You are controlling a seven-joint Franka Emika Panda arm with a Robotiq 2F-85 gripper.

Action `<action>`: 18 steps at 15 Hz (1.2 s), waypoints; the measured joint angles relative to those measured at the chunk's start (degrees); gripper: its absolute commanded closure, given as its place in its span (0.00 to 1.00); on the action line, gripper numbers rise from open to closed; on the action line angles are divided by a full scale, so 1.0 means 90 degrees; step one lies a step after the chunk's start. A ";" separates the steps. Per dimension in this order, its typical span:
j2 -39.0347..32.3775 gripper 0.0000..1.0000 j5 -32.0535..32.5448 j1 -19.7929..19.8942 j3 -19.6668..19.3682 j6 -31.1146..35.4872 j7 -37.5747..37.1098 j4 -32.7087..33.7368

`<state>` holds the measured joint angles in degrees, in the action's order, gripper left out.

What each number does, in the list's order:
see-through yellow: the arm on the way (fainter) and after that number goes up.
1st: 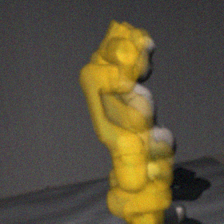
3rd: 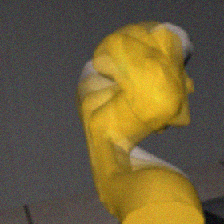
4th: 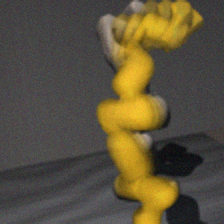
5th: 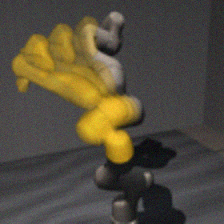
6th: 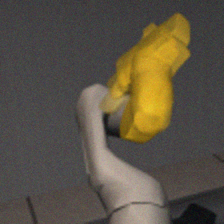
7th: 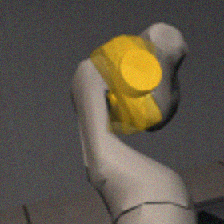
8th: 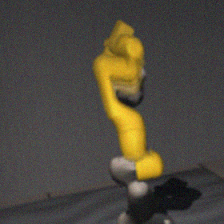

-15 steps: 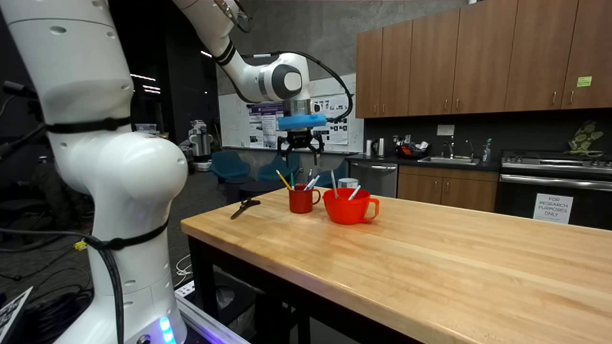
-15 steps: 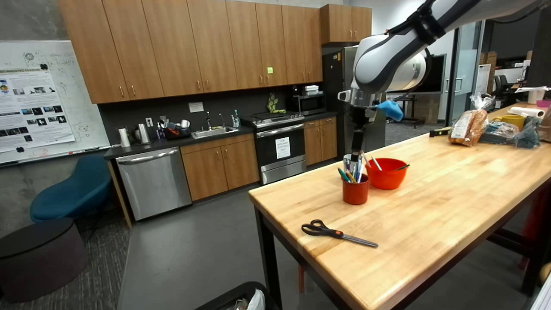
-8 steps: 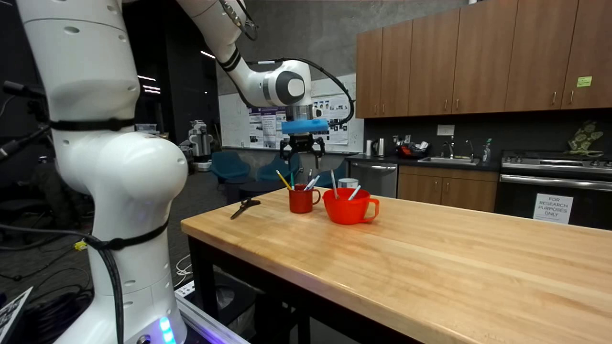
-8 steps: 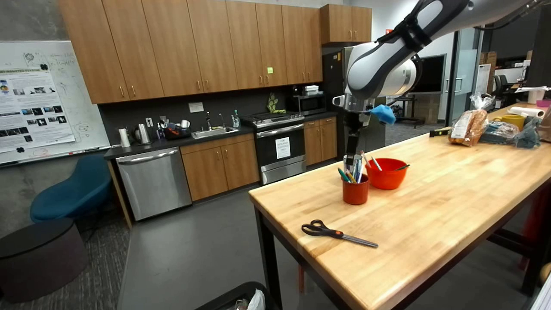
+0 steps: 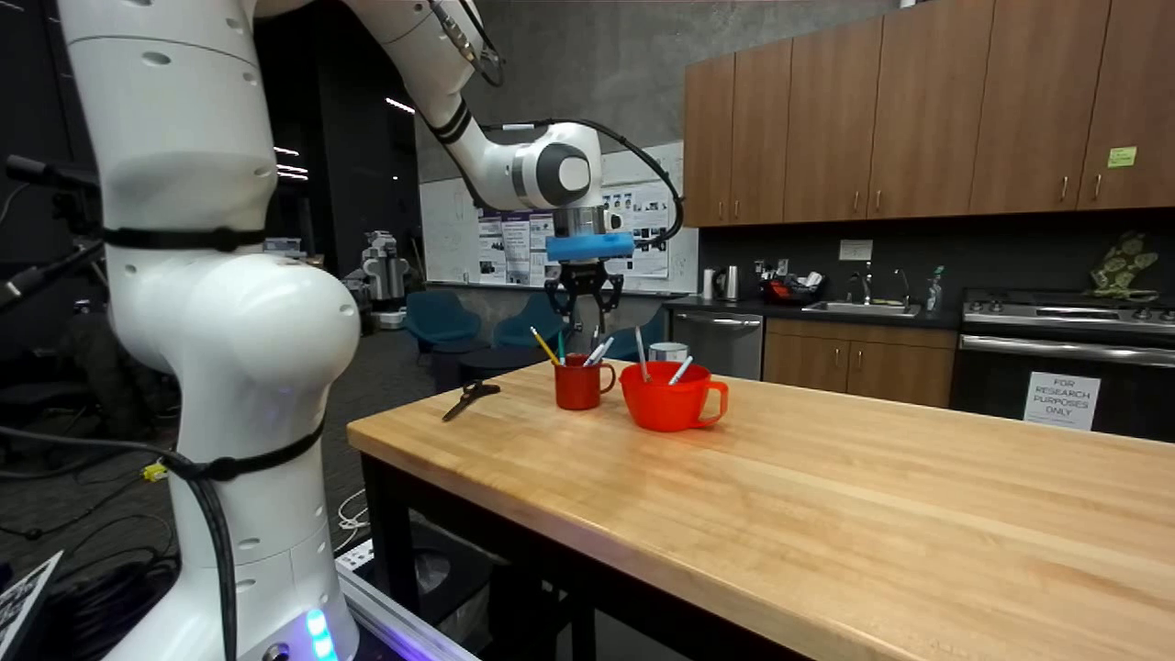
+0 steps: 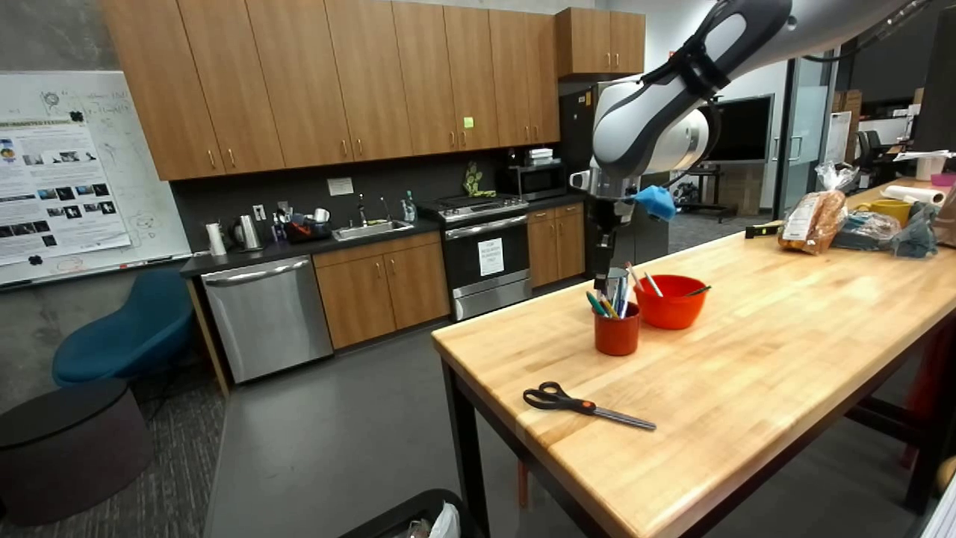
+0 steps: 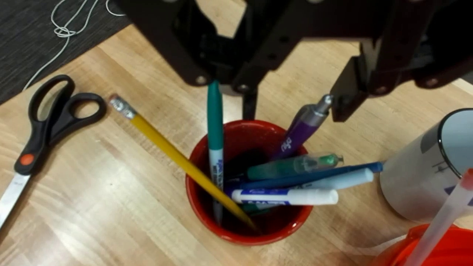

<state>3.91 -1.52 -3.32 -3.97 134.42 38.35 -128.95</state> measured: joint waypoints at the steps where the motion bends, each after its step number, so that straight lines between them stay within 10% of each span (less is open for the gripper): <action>1: -0.0003 0.84 0.0000 0.0019 0.0001 -0.0001 -0.0001 0.0005; 4: -0.0002 1.00 0.0000 0.0074 0.0002 -0.0014 -0.0001 0.0019; 18: 0.0702 0.97 0.0000 0.0157 -0.0009 -0.0631 -0.0003 0.0220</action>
<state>10.23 -1.51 -1.91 -4.05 128.74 38.32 -126.96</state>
